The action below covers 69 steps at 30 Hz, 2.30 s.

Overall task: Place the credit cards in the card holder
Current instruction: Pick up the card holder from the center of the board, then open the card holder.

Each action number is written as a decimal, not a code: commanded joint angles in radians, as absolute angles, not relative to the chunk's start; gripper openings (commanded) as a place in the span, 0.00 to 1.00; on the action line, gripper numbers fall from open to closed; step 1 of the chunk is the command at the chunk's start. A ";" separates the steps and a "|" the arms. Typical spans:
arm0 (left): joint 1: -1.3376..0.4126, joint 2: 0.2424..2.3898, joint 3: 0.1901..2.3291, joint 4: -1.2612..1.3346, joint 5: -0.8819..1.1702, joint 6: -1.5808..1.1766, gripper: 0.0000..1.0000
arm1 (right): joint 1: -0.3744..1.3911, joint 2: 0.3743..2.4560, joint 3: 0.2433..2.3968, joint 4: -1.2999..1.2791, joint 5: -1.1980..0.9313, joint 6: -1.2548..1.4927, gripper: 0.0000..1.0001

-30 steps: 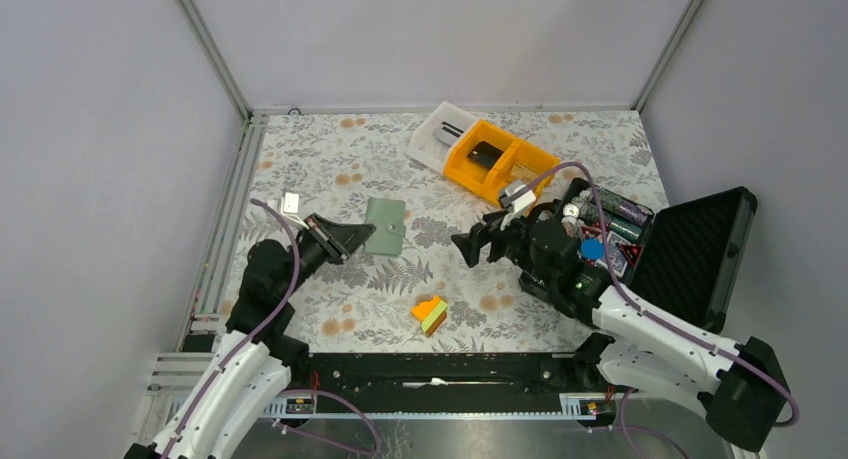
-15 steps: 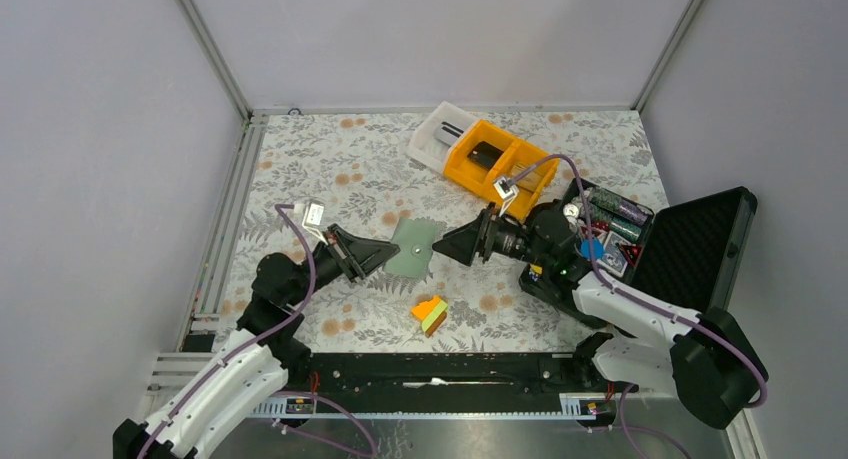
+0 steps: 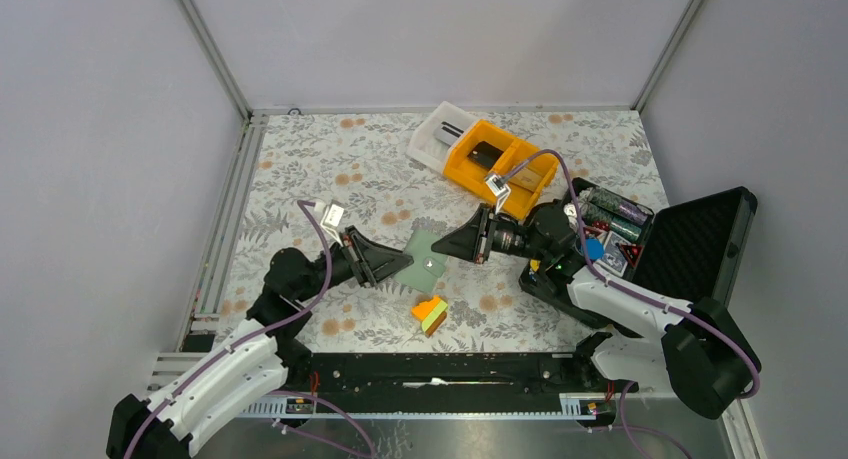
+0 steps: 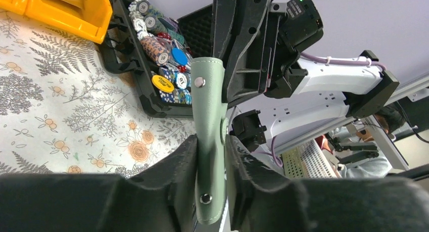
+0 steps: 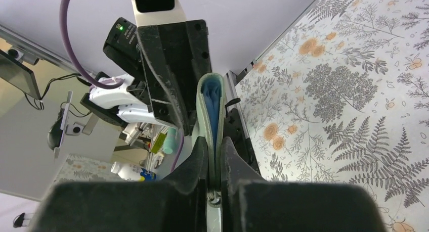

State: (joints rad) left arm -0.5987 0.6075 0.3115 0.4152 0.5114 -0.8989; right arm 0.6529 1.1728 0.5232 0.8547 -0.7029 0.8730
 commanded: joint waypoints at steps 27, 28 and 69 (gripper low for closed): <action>-0.477 0.883 0.762 0.016 0.804 -0.597 0.00 | 0.640 0.972 0.708 0.287 -0.485 0.527 0.72; -0.460 0.915 0.794 -0.022 0.827 -0.574 0.00 | 0.639 0.956 0.701 0.283 -0.465 0.523 0.73; -0.454 1.012 0.773 0.068 0.946 -0.614 0.00 | 0.669 1.037 0.801 0.267 -0.744 0.426 0.46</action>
State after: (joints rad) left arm -0.4515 1.0042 0.7715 -0.0380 0.8883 -0.5850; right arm 0.6437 0.9909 0.7643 0.1848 -0.7006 0.4080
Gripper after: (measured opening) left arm 0.120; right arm 0.465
